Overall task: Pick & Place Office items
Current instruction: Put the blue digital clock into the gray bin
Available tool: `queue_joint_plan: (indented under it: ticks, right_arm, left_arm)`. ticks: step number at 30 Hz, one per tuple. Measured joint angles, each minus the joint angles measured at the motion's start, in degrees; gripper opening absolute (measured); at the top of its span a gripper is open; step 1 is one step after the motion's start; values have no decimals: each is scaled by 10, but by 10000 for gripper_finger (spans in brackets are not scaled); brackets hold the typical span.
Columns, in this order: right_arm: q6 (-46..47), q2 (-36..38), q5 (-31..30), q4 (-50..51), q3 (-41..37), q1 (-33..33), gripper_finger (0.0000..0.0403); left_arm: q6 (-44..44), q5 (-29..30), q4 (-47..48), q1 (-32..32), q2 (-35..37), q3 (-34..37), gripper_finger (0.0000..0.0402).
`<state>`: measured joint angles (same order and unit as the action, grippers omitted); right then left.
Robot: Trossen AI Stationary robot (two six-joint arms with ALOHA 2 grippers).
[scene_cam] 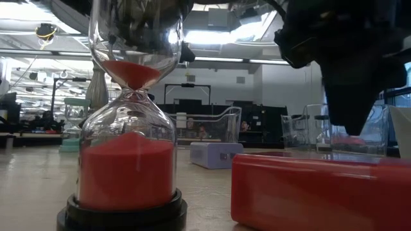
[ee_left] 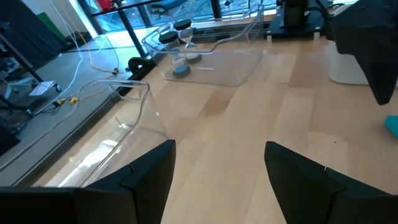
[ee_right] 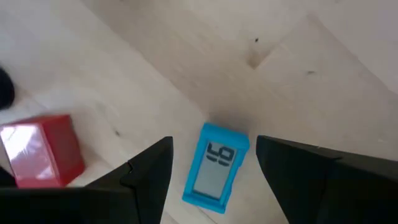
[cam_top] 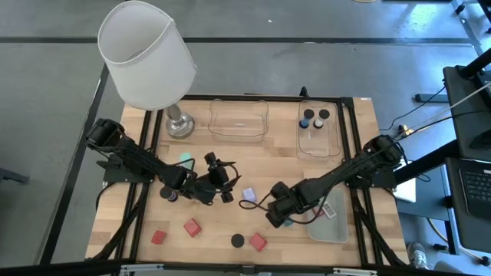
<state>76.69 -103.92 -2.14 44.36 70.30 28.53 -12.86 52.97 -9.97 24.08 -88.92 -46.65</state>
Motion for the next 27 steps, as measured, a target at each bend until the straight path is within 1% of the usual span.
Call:
queue_joint_plan:
  ticks: [4,10,16,23,27]
  right_arm:
    - [47,0,-16,0,0,-2,235]
    - [82,-14,-13,1,1,-1,235]
    - [82,-45,30,5,1,1,235]
    - [64,-63,33,6,1,0,235]
    - [37,-76,33,8,2,1,235]
  left_arm:
    - [0,0,10,0,0,0,243]
    - [0,0,35,0,0,0,243]
    - [0,0,43,-9,0,0,243]
    - [0,0,52,-22,0,0,243]
    - [0,0,55,-24,0,0,243]
